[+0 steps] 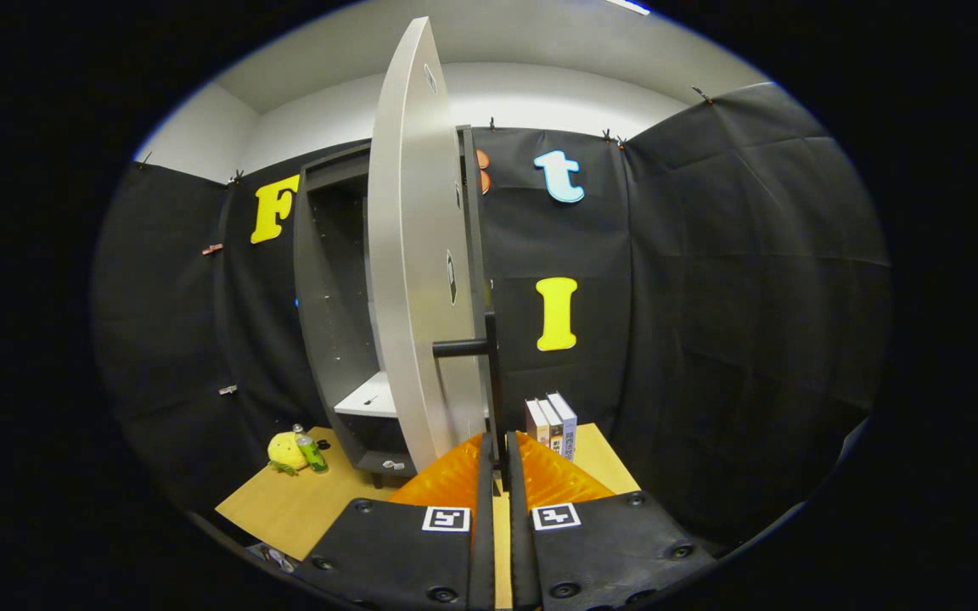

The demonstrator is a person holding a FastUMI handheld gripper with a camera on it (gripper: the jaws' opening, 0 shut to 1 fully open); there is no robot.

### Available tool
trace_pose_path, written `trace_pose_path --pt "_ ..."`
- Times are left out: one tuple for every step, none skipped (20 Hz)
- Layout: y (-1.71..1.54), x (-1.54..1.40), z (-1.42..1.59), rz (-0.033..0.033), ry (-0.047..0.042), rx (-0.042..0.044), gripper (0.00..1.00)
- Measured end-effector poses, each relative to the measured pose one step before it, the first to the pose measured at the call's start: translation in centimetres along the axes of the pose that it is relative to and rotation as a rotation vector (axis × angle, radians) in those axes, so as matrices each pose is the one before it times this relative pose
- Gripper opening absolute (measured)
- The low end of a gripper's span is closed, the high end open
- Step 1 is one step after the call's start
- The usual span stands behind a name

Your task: Open the shoe cabinet door, grab the shoes and put them into the shoe cabinet, then close the shoe cabinet door.

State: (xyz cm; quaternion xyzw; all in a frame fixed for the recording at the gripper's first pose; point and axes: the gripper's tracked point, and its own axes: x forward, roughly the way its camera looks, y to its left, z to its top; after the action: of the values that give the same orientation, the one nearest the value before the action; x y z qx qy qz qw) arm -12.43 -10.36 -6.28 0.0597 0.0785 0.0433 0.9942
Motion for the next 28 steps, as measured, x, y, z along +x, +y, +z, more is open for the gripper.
trace_pose_path --pt "0.105 -1.028 -0.578 0.01621 0.02525 -0.00091 0.12" --pt "0.310 -0.967 -0.694 0.01824 0.02885 -0.00700 0.12" --pt "0.633 -1.051 -0.721 0.02078 0.03345 -0.00450 0.17" --pt "0.521 -0.690 -0.691 0.01078 0.02680 -0.01089 0.22" --pt "1.024 -0.175 -0.955 0.03247 0.03170 -0.01554 0.27" --pt "1.399 -0.272 -0.913 0.03884 0.02176 -0.02305 0.30" --pt "1.159 -0.176 -0.752 0.03436 0.01887 -0.03907 0.39" --pt "1.059 0.012 -1.092 0.03592 0.02465 -0.05062 0.44" --pt "1.207 0.463 -1.327 0.03542 0.03164 -0.05093 0.50" --pt "1.070 0.230 -1.342 0.02983 0.02981 -0.04317 0.54" --pt "1.106 0.549 -1.122 0.03807 0.02542 -0.02891 0.66" --pt "1.158 0.839 -0.841 0.03052 0.02262 -0.01553 0.69" --pt "1.025 0.781 -0.561 0.03690 0.02117 -0.00555 0.73" --pt "1.081 1.133 -0.607 0.03052 0.02008 0.00308 0.74" --pt "1.222 1.471 -1.004 0.03137 0.03789 0.01798 0.79" --pt "0.984 1.914 -0.820 0.02223 0.03663 0.02958 0.81" --pt "0.956 2.119 -0.665 0.01583 0.03751 0.04136 0.83" --pt "0.590 1.976 -0.870 0.00496 0.03963 0.03546 0.85" --pt "0.278 2.016 -1.073 0.00011 0.03682 0.03108 0.87" --pt "0.258 1.879 -0.830 -0.00532 0.03125 0.01793 0.89" --pt "0.042 1.584 -0.833 -0.00512 0.02806 0.01278 0.90" --pt "0.069 1.673 -0.623 -0.00698 0.01895 0.01532 0.90" --pt "0.159 1.928 -0.624 -0.00968 0.02594 0.01763 0.91" --pt "0.174 1.692 -0.902 -0.00994 0.03071 0.02739 0.90" --pt "0.022 1.623 -0.917 -0.01319 0.02619 0.02410 0.90" --pt "-0.285 1.559 -0.966 -0.01773 0.02767 0.01632 0.90" --pt "-0.372 1.630 -0.715 -0.02462 0.01500 0.01602 0.91" --pt "-0.368 1.579 -0.456 -0.01946 0.01085 0.01853 0.91"
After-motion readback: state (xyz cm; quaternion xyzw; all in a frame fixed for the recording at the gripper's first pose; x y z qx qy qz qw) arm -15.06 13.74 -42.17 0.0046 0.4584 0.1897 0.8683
